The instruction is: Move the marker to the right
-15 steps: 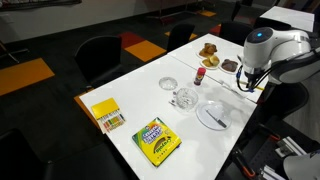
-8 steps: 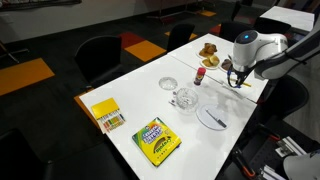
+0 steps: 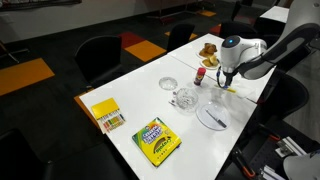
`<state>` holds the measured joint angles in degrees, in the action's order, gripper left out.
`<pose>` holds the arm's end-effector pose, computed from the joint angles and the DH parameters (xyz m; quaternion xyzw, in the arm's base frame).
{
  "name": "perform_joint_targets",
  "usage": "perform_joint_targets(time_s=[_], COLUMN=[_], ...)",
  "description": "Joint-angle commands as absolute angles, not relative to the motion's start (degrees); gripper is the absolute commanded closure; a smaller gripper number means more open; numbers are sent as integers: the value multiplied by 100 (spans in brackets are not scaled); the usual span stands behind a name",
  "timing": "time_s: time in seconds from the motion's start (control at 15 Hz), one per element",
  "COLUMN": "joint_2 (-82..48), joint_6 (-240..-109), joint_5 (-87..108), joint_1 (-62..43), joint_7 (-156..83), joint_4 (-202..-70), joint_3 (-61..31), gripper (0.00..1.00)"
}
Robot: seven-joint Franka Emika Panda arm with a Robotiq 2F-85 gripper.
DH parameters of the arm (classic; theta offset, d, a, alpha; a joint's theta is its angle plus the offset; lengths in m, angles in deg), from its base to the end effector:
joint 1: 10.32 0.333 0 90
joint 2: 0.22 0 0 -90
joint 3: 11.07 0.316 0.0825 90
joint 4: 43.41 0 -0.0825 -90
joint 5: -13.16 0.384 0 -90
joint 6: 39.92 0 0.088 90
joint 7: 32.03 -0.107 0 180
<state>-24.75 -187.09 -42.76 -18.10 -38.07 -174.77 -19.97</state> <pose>0.4848 -0.1365 0.1493 0.9351 0.2358 -0.0997 0.2450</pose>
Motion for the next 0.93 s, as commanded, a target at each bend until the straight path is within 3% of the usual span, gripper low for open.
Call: perform_joint_targets(time_s=[0.0, 0.27, 0.6, 0.87], joint_2=[-2128, -1105, 64, 285], joint_6=[-18796, -18868, -19085, -19202], joint_5=[-4064, -3501, -1694, 403], joint_1=[-1794, -1792, -1472, -873], joint_7=[-3248, -2099, -267, 1123], joint_4=[-17596, -18101, -18443, -18313], joint_3=[-1840, -1400, -852, -740], gripper=[29, 2, 0, 0])
